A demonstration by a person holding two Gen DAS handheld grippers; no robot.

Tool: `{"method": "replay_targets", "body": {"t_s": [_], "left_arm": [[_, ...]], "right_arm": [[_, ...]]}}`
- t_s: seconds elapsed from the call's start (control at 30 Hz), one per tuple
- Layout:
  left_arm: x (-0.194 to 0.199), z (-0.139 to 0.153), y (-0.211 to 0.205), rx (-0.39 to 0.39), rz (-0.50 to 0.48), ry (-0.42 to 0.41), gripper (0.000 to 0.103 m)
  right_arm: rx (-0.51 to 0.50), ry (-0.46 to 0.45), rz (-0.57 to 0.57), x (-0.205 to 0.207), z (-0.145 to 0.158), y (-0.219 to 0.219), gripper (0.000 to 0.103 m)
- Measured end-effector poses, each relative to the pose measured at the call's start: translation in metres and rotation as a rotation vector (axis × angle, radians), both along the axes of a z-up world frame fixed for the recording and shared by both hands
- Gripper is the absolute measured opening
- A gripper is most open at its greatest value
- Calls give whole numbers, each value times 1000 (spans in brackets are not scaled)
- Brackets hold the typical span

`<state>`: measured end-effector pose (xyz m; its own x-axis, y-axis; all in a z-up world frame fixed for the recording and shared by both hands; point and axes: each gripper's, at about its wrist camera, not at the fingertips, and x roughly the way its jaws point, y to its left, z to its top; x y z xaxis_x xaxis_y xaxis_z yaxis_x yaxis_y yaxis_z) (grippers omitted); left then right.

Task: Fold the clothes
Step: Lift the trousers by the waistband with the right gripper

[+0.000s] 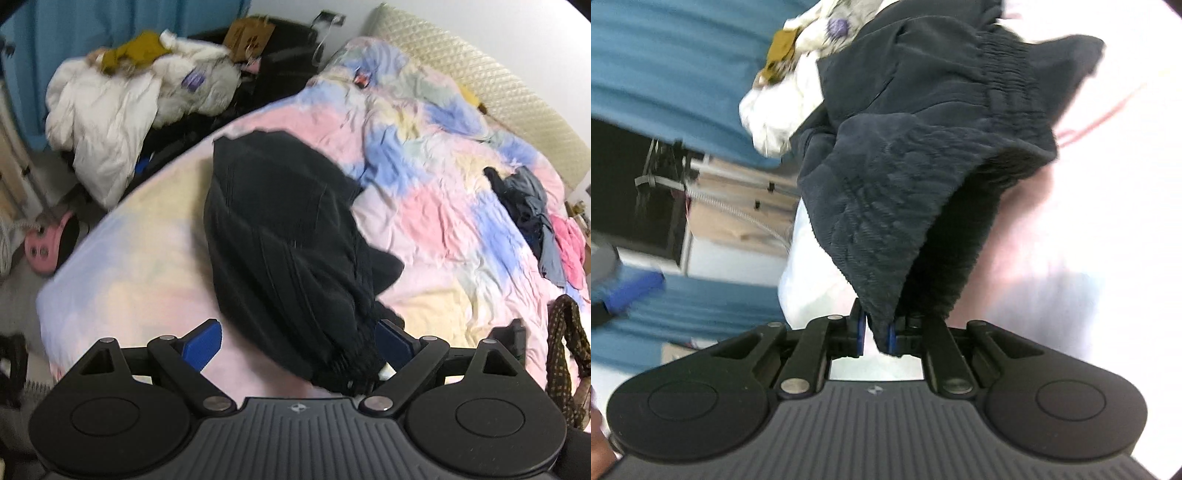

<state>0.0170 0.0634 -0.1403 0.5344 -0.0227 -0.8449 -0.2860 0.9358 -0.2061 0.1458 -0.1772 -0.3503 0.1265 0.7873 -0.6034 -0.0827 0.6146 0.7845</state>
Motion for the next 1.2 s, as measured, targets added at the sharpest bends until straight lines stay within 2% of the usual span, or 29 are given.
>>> {"method": "replay_targets", "body": {"t_s": [0.17,0.27,0.37,0.5,0.63,0.7,0.77,0.83,0.97,1.07,1.13,1.2], "left_arm": [[-2,-8,11,-62,68,16,92],[12,-13,23,-61,82,11,93],[33,-23,26,-12,18,1,94],[57,-54,6,68,-139,25,94],[75,-94,-12,134,-270,68,91],[79,-109,-15,141,-303,83,91],[84,-124,-17,142,-325,99,91],[85,-136,-17,128,-343,108,91],[82,-154,-17,132,-354,130,92],[78,-167,-13,95,-321,150,91],[73,-175,-12,71,-304,162,92],[68,-182,-12,70,-297,180,89]], "right_arm": [[124,56,-47,-7,-9,-31,15],[132,59,-83,-12,-6,-56,15],[115,81,-181,-9,-8,-87,15],[44,62,-274,31,-13,-111,17],[-11,18,-307,91,-14,-108,28],[-25,3,-313,120,-18,-101,29],[-28,-7,-302,145,-23,-95,34],[-39,3,-277,172,-33,-83,47],[-118,20,-252,212,-57,-58,53],[-181,59,-257,230,-80,-50,55],[-180,99,-270,236,-94,-48,60],[-119,139,-278,236,-102,-46,60]]}}
